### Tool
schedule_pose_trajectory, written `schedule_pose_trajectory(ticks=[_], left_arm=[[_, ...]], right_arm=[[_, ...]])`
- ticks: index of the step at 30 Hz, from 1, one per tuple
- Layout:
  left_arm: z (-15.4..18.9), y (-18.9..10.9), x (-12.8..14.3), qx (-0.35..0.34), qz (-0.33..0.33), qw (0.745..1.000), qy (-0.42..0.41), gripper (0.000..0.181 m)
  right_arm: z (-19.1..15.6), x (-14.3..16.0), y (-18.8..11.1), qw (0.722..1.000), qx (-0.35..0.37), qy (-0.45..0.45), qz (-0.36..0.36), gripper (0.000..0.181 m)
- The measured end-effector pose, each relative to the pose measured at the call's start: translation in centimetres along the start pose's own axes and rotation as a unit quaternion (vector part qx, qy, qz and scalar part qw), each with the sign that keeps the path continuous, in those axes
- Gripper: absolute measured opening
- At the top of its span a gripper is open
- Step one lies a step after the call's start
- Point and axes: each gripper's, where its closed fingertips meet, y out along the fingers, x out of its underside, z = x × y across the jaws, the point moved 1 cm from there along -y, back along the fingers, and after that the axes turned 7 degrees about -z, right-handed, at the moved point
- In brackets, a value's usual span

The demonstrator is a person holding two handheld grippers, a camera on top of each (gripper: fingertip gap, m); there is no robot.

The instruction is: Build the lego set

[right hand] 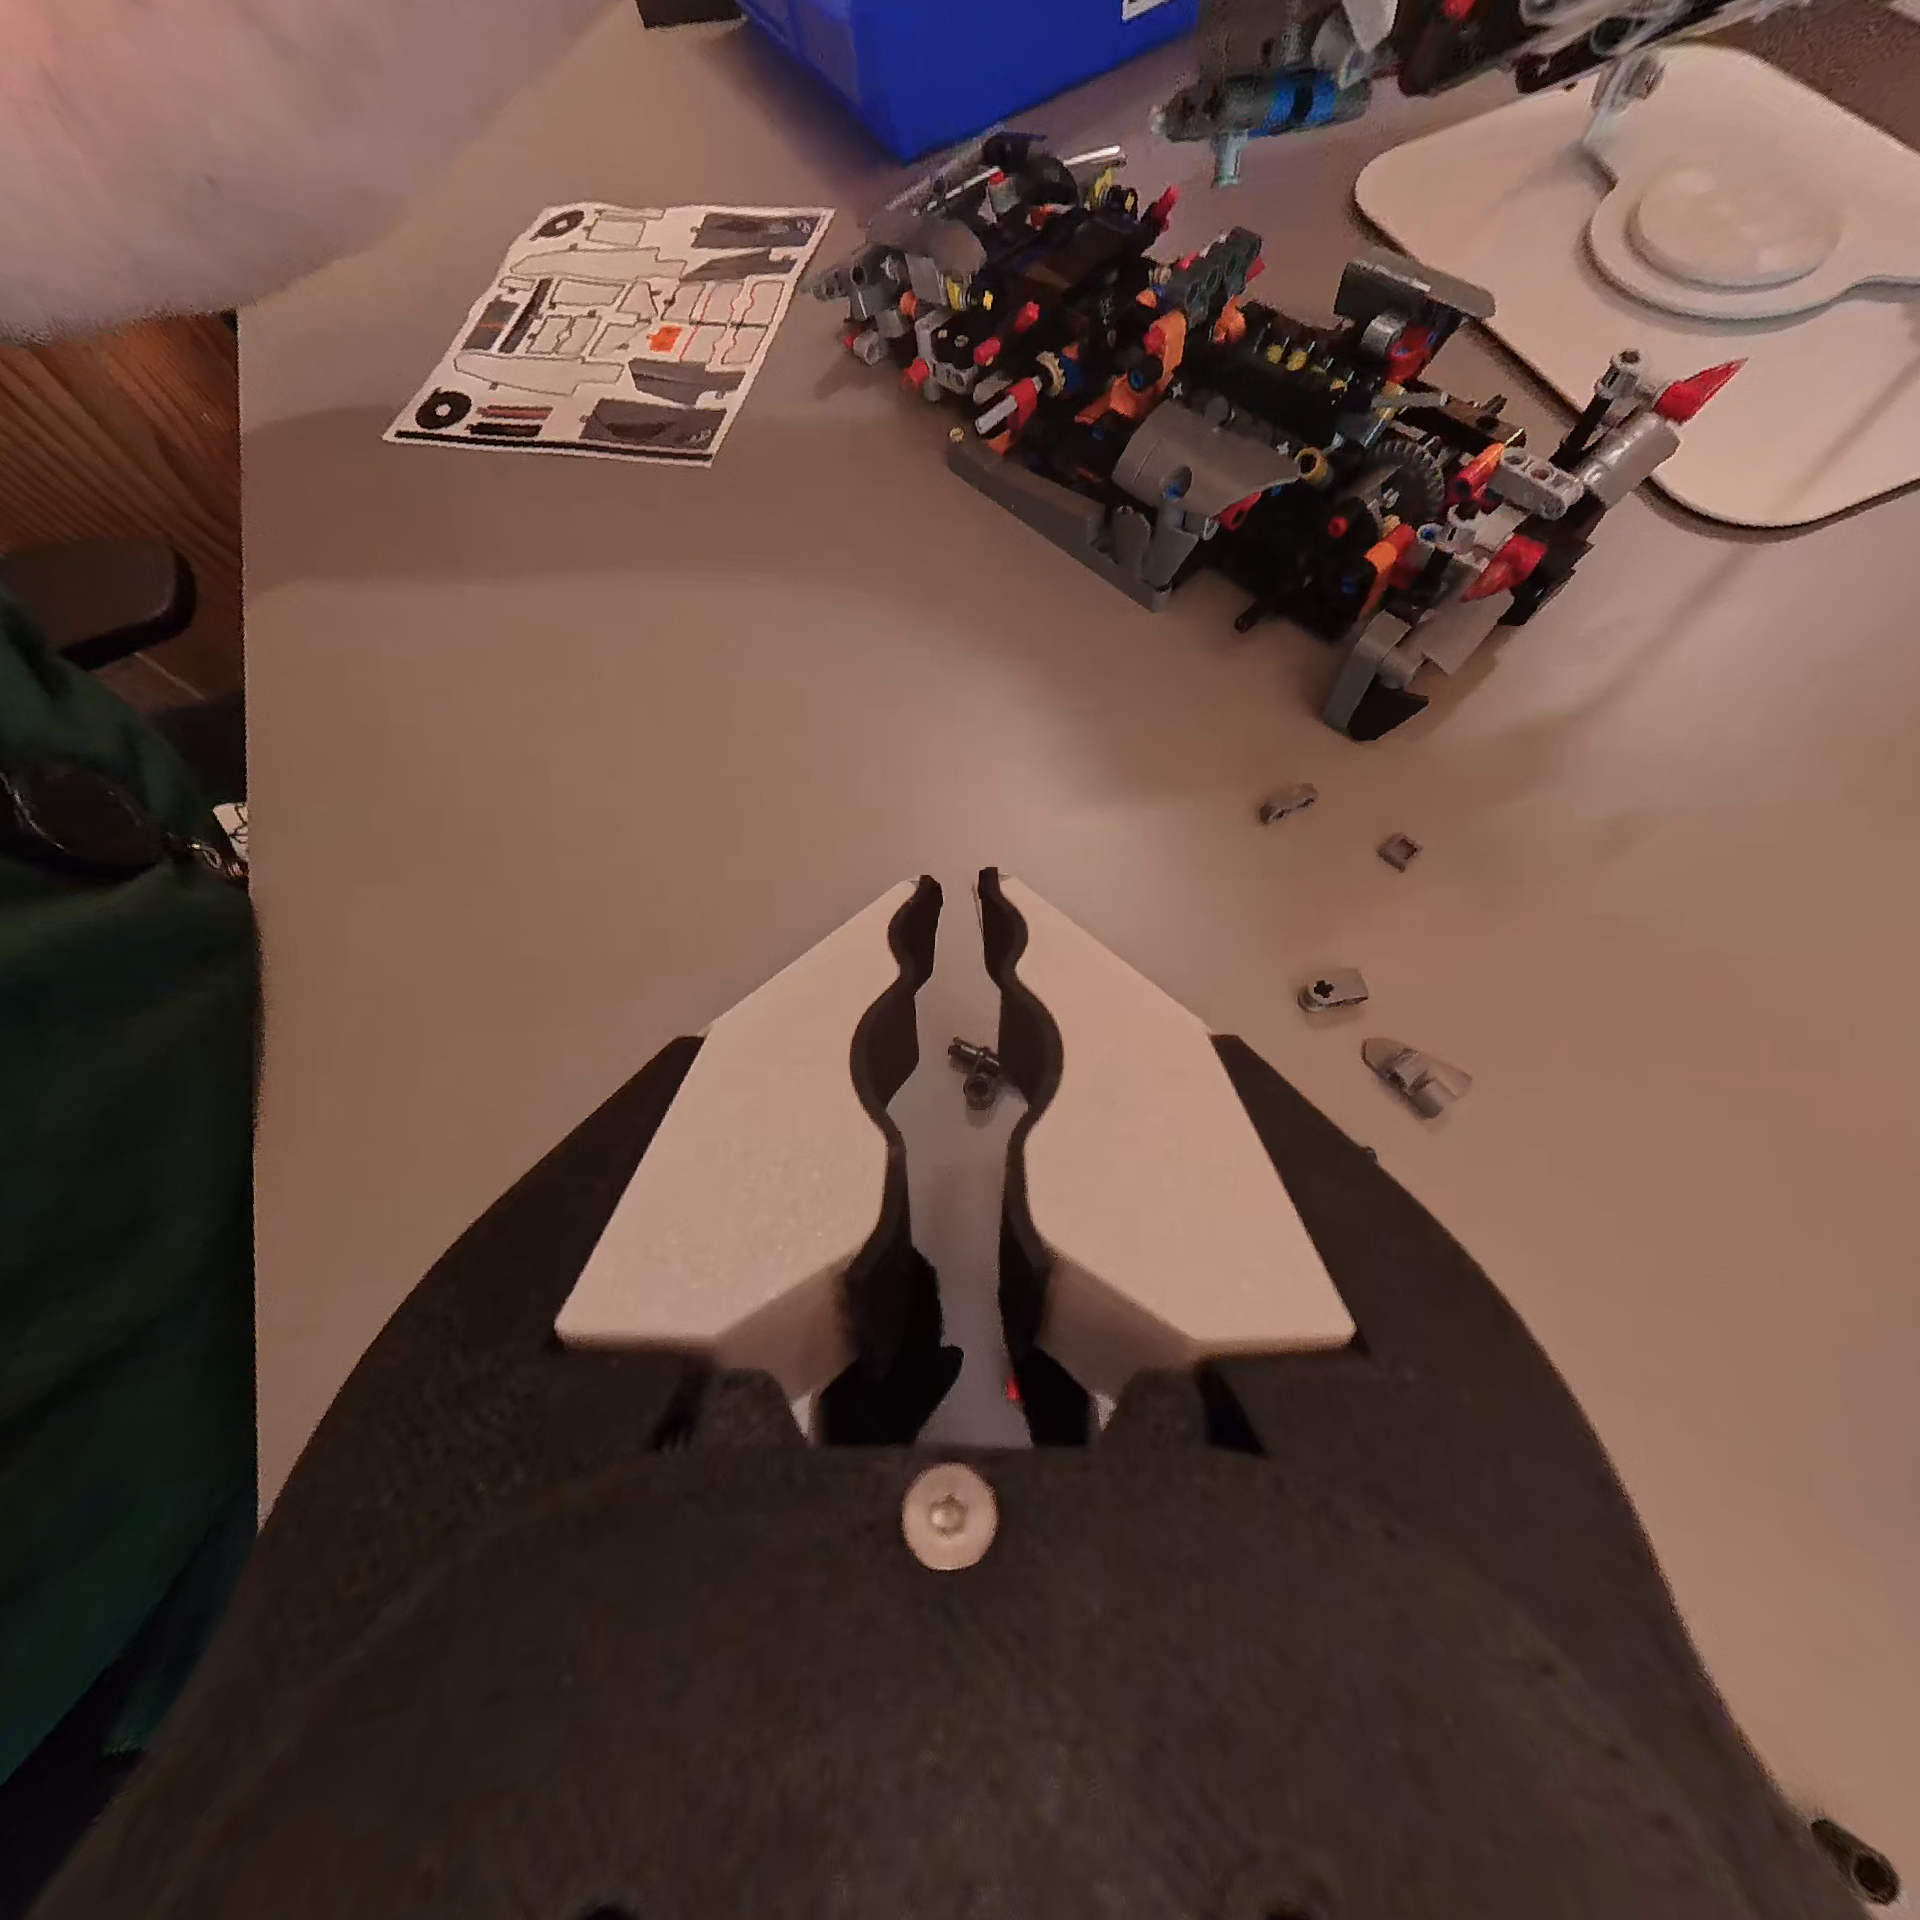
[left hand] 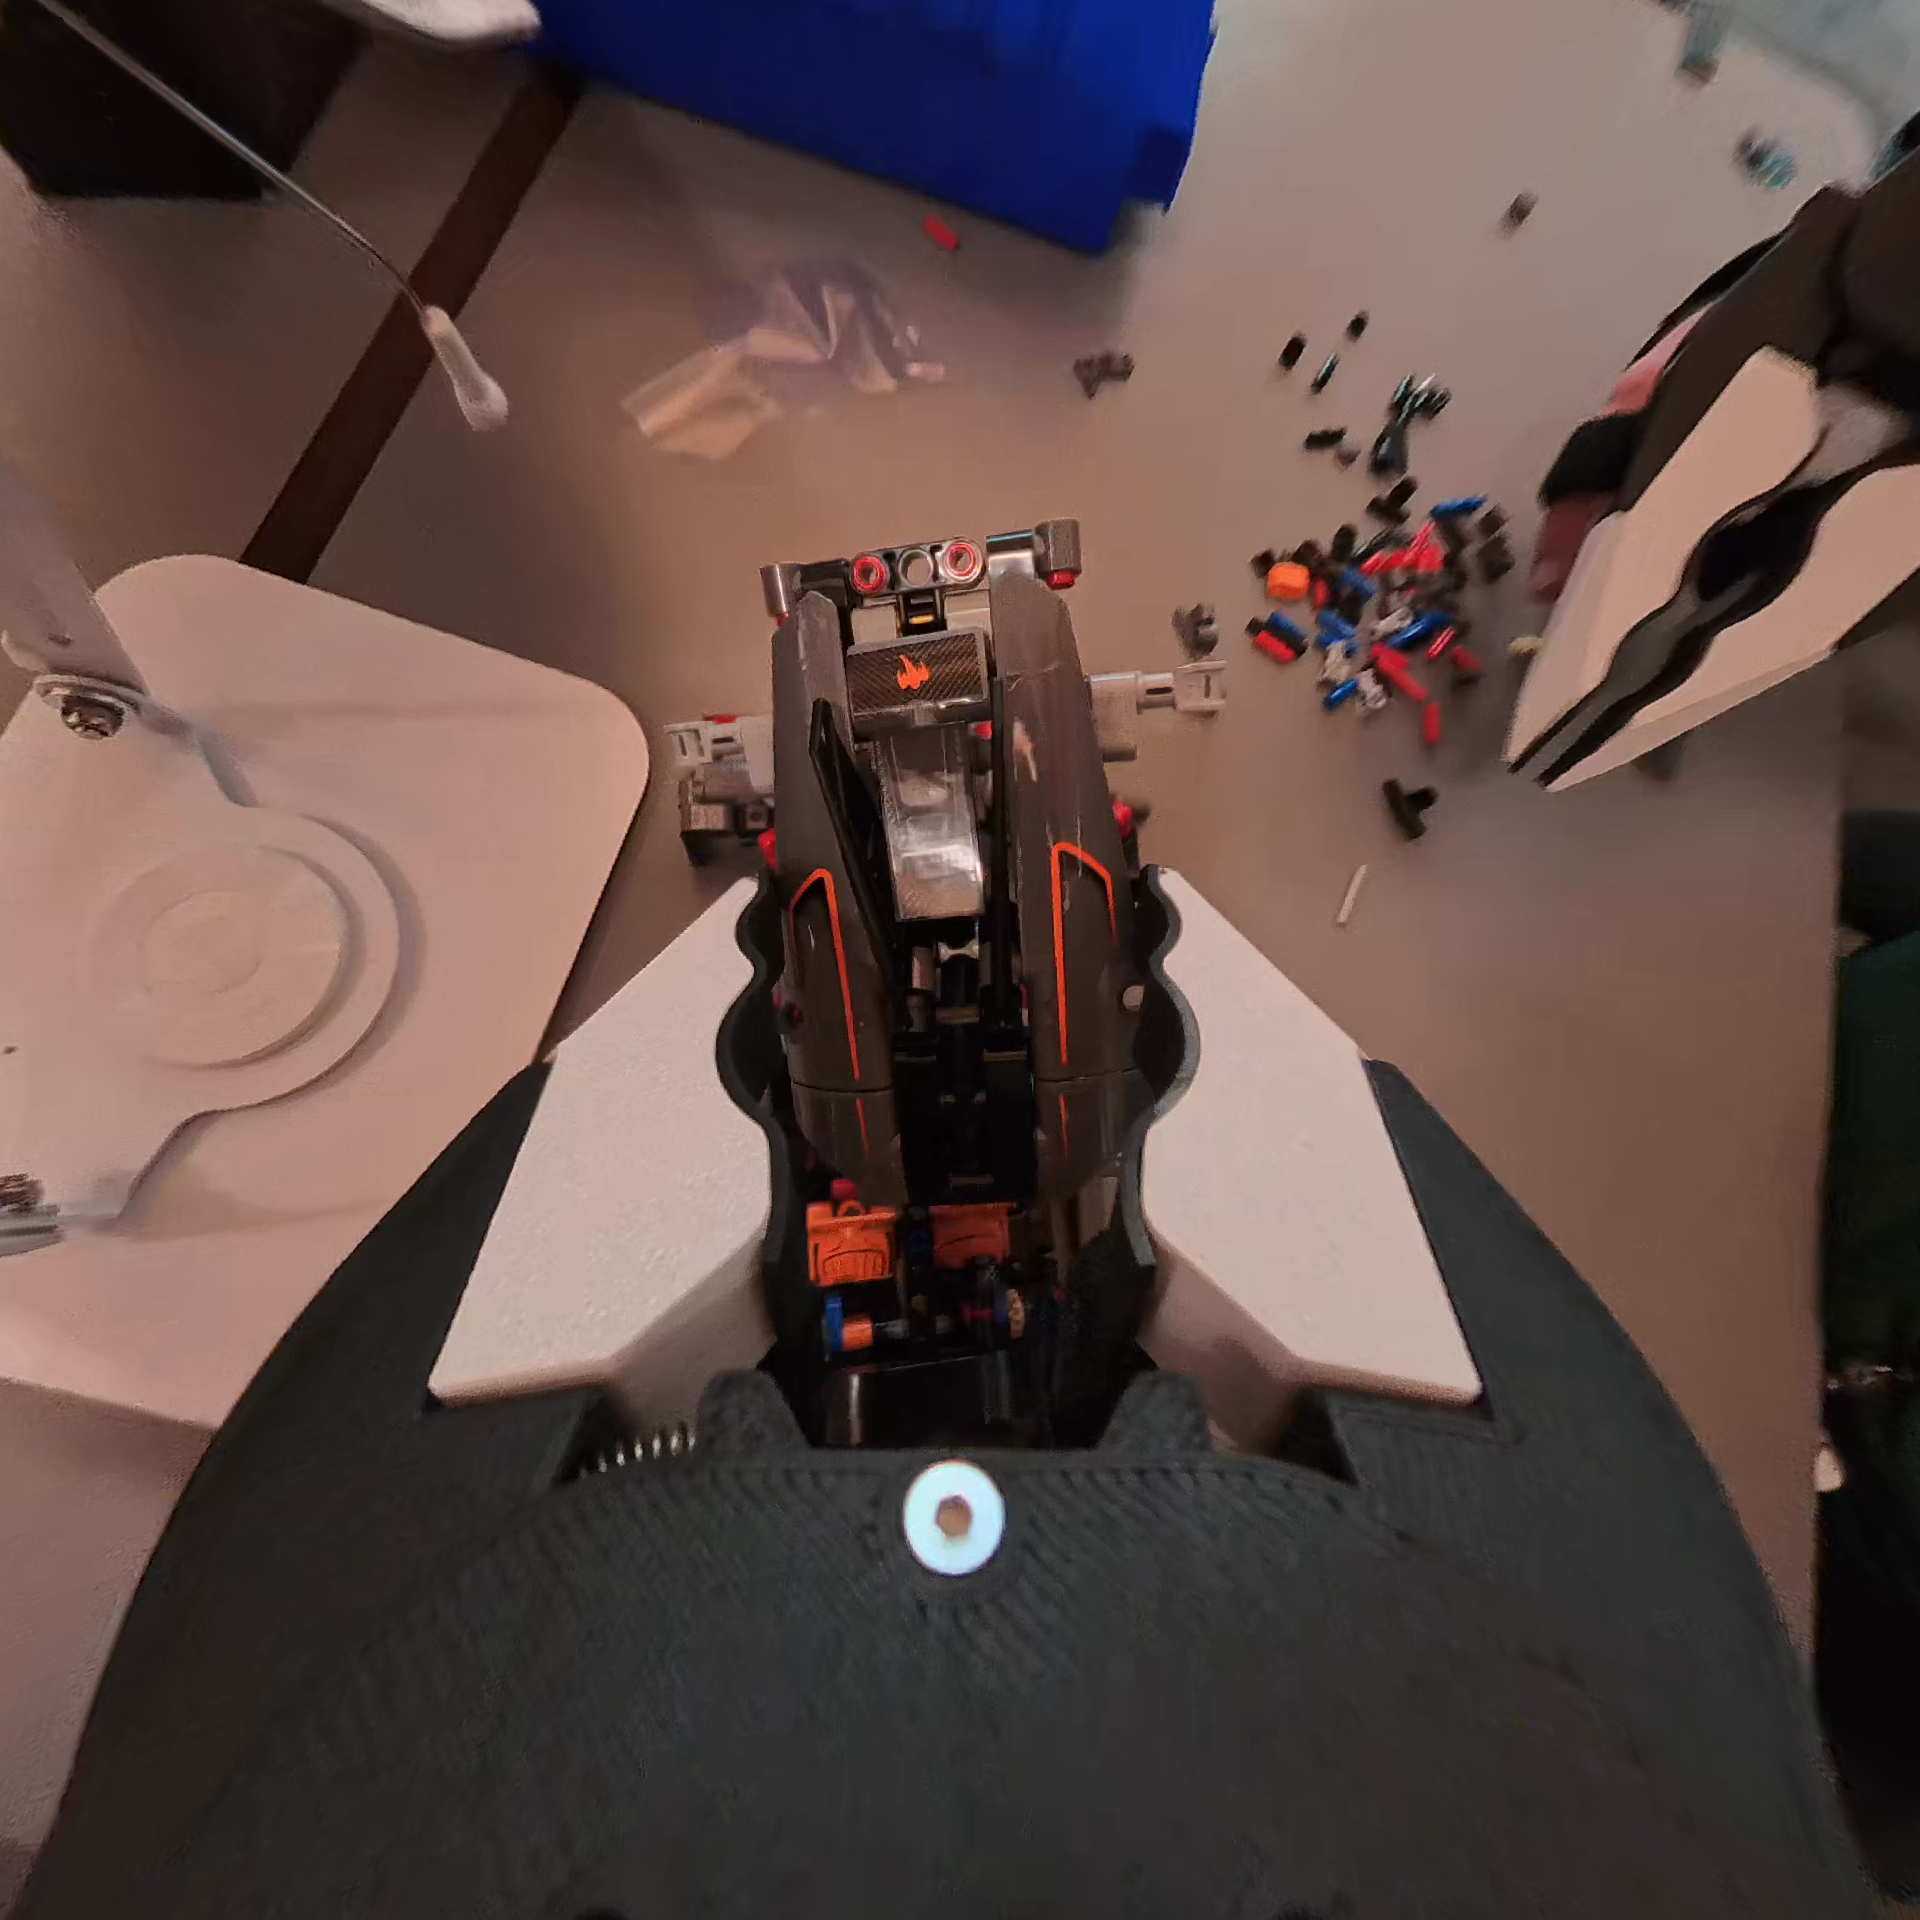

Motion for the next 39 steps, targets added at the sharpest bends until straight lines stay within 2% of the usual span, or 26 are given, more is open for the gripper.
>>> schedule_pose_trajectory(ticks=[4, 8, 17, 23, 29, 36, 39], left_arm=[[1.1, -2.0, -1.4, 0.066, 0.089, 0.993, -0.030, 0.066], [2.8, -3.5, -2.7, 0.133, 0.165, 0.976, -0.041, 0.066], [7.0, -6.7, -5.7, 0.231, 0.302, 0.925, -0.026, 0.066], [9.3, -8.1, -7.2, 0.290, 0.371, 0.881, -0.038, 0.066], [10.7, -7.9, -8.0, 0.333, 0.407, 0.849, -0.046, 0.066], [11.5, -7.6, -8.3, 0.354, 0.426, 0.831, -0.053, 0.066], [12.0, -7.5, -7.9, 0.369, 0.443, 0.815, -0.063, 0.066]], right_arm=[[0.3, -1.6, -0.5, 0.999, 0.010, 0.006, 0.035, 0.011], [0.5, -4.5, -1.3, 0.994, 0.017, 0.026, 0.107, 0.016], [0.4, -11.2, -1.2, 0.965, 0.024, 0.071, 0.252, 0.014], [-0.1, -14.0, -1.7, 0.955, 0.082, 0.013, 0.286, 0.013], [-0.3, -15.0, -2.4, 0.951, 0.087, -0.002, 0.296, 0.009], [-0.6, -14.4, -3.2, 0.950, 0.103, -0.014, 0.294, 0.004], [-1.2, -13.9, -3.7, 0.951, 0.108, -0.021, 0.290, 0.004]])
